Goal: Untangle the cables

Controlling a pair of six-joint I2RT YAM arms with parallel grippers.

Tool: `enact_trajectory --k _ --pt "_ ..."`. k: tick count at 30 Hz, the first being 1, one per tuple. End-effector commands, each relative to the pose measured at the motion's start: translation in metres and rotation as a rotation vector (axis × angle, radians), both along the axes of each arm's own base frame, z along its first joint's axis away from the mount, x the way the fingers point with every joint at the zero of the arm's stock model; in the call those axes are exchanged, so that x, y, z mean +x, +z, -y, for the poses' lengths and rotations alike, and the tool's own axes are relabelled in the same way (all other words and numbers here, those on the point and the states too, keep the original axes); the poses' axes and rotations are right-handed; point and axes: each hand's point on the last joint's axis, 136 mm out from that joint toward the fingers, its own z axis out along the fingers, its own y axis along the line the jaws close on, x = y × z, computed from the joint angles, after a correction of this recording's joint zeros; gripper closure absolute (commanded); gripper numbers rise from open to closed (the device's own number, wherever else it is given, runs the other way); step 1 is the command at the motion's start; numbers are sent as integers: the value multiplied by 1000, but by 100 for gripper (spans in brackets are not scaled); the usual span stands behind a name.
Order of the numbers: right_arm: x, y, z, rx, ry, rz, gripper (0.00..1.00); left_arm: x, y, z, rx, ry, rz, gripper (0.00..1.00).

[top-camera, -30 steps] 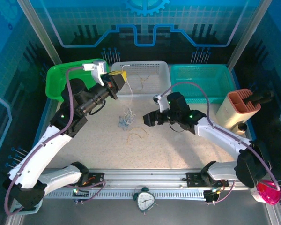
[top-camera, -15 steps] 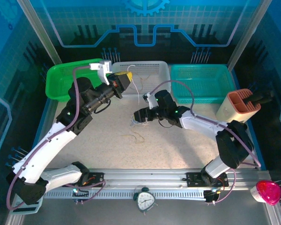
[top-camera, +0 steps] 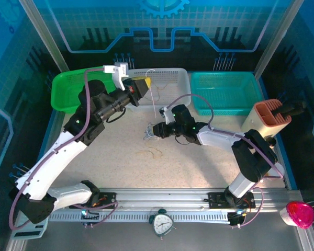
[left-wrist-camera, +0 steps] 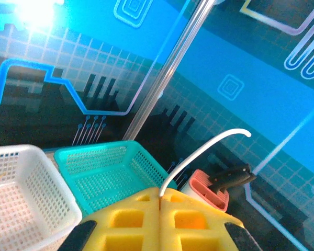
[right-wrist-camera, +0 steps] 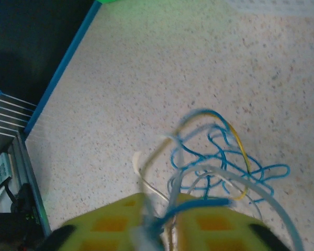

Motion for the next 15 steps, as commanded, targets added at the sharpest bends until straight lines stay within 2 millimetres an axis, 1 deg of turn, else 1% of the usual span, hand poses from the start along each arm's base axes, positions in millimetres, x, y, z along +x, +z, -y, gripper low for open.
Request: enact_trajectory --k 1,2,3,9,13,14,15 --pt "-13 -39 14 -79 -20 -82 65 -24 75 -15 -79 11 196 100" --pt "-14 -41 15 -82 -20 -85 62 -26 79 -16 -81 11 206 100" --pt "-15 -44 16 -86 -21 -90 61 -27 84 -17 -83 12 217 100" --pt "-18 -50 19 -97 -19 -101 61 -34 96 -23 -84 23 249 100" --pt "-18 -51 20 -99 -20 -102 89 -35 97 -24 -83 23 251 100" --pt "-18 -50 20 -98 -18 -101 94 -35 97 -24 -82 24 251 100" --pt "-19 -50 21 -99 -20 -102 96 -35 97 -24 -82 24 249 100"
